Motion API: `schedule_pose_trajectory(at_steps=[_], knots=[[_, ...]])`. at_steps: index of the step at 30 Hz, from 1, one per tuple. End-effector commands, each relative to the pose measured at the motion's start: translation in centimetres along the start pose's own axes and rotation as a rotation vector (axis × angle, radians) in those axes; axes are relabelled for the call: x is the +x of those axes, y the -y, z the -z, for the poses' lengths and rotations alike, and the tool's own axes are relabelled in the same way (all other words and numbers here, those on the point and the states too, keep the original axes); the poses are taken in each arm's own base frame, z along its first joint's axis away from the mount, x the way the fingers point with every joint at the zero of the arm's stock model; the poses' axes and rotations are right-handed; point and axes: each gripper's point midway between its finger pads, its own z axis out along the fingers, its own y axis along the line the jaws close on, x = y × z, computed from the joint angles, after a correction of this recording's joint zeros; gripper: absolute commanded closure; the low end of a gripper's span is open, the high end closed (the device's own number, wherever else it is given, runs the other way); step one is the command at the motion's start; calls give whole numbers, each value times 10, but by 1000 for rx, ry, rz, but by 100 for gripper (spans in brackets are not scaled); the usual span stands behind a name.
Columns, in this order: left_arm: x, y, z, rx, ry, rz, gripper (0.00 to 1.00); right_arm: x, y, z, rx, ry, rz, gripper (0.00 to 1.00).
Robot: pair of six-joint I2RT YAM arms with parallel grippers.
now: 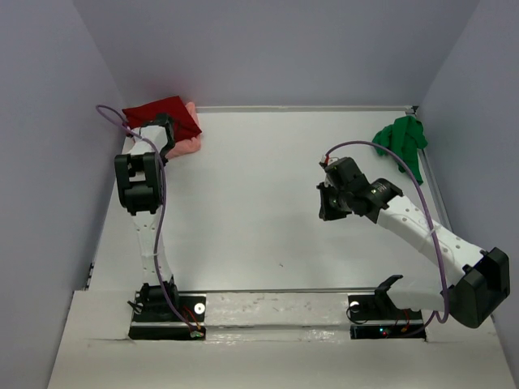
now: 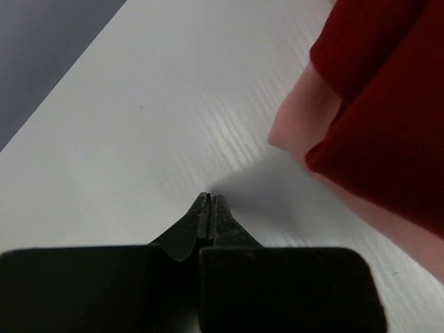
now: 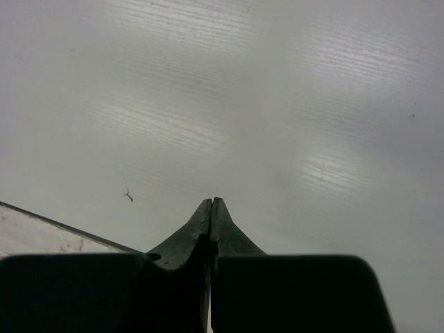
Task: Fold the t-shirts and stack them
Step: Neatly place the folded tshirt to the corner
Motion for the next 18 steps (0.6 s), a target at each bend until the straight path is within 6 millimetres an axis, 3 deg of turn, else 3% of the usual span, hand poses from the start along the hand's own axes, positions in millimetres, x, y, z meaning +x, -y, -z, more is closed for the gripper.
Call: schedule_pose_trajectory(at_steps=[1, 9, 18], knots=[[-29, 17, 11, 92, 33, 57, 100, -11, -6, 7, -11, 34, 2, 100], [-44, 47, 14, 239, 28, 28, 100, -11, -6, 2, -4, 26, -7, 100], [-47, 52, -2, 261, -4, 44, 100, -8, -4, -1, 9, 19, -13, 100]])
